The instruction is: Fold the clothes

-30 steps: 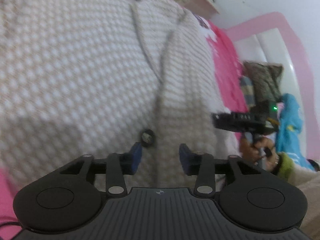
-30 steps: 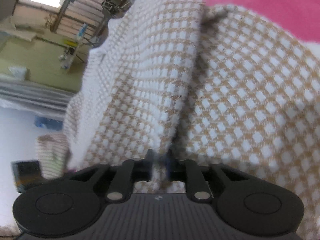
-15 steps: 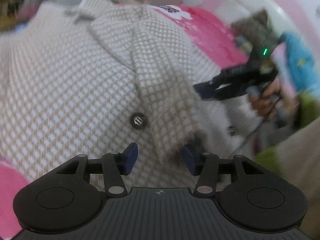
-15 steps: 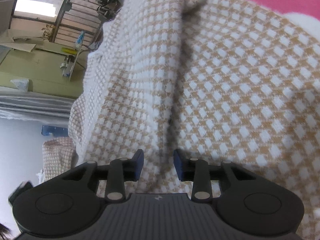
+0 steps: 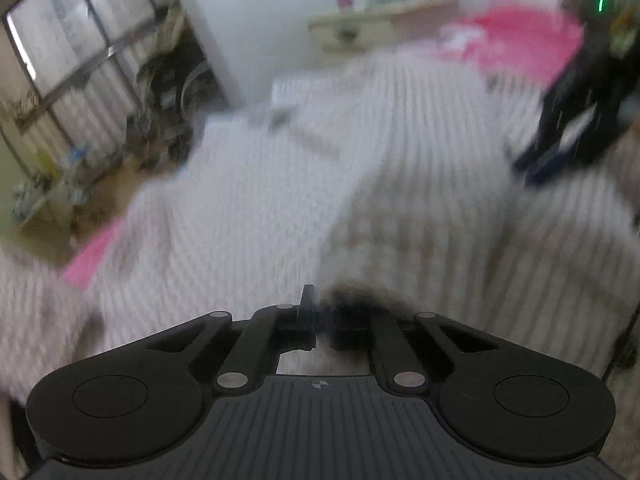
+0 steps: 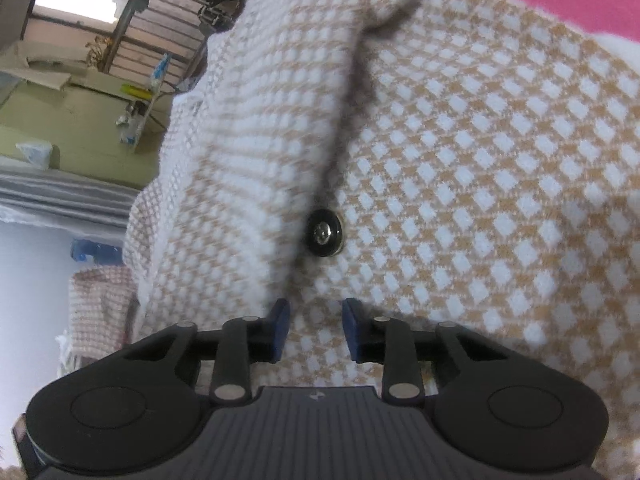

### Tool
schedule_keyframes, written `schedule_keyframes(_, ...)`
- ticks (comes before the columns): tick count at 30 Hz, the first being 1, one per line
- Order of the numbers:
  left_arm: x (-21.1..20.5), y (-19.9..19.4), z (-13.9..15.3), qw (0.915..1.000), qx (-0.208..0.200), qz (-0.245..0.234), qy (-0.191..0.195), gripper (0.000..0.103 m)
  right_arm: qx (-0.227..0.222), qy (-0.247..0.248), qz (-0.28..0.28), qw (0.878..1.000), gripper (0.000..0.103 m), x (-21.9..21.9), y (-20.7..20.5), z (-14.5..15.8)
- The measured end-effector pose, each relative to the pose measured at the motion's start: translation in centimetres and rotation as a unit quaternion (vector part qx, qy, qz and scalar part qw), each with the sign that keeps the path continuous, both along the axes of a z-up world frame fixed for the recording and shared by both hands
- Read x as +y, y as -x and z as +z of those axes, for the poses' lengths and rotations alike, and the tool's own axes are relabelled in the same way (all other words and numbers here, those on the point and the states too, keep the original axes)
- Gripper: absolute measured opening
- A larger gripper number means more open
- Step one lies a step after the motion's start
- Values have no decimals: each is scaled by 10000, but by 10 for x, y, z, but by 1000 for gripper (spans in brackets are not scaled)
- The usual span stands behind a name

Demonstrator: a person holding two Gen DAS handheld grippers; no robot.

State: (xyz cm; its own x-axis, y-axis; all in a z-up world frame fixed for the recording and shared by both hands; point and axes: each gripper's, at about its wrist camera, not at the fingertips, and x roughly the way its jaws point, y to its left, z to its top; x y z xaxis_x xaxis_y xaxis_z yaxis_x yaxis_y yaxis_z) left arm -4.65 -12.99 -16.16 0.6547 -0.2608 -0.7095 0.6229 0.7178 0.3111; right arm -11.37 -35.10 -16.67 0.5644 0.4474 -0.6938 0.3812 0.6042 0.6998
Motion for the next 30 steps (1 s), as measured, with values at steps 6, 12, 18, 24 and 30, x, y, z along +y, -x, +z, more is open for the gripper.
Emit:
schedule_keyframes(6, 4, -6, -7, 9996, 214, 183, 4, 6, -1207, 1357, 1083, 9774, 32, 36, -10, 76)
schedule_keyframes(12, 7, -1, -8, 9994, 259, 219, -33, 8, -2266, 2196, 3159, 8948, 32, 148, -54, 77)
schedule_keyframes(18, 26, -11, -7, 9970, 676, 368, 47, 15, -1988, 2414, 3401, 8868, 30, 181, -72, 28)
schedule_keyframes(24, 59, -30, 2, 9955, 538, 767, -162, 27, -2311, 2371, 2291, 9154, 30, 132, -43, 79)
schedule_keyframes(30, 70, -57, 24, 9898, 199, 1408, 95, 27, -1909, 3403, 1083, 9144, 31, 58, -55, 85)
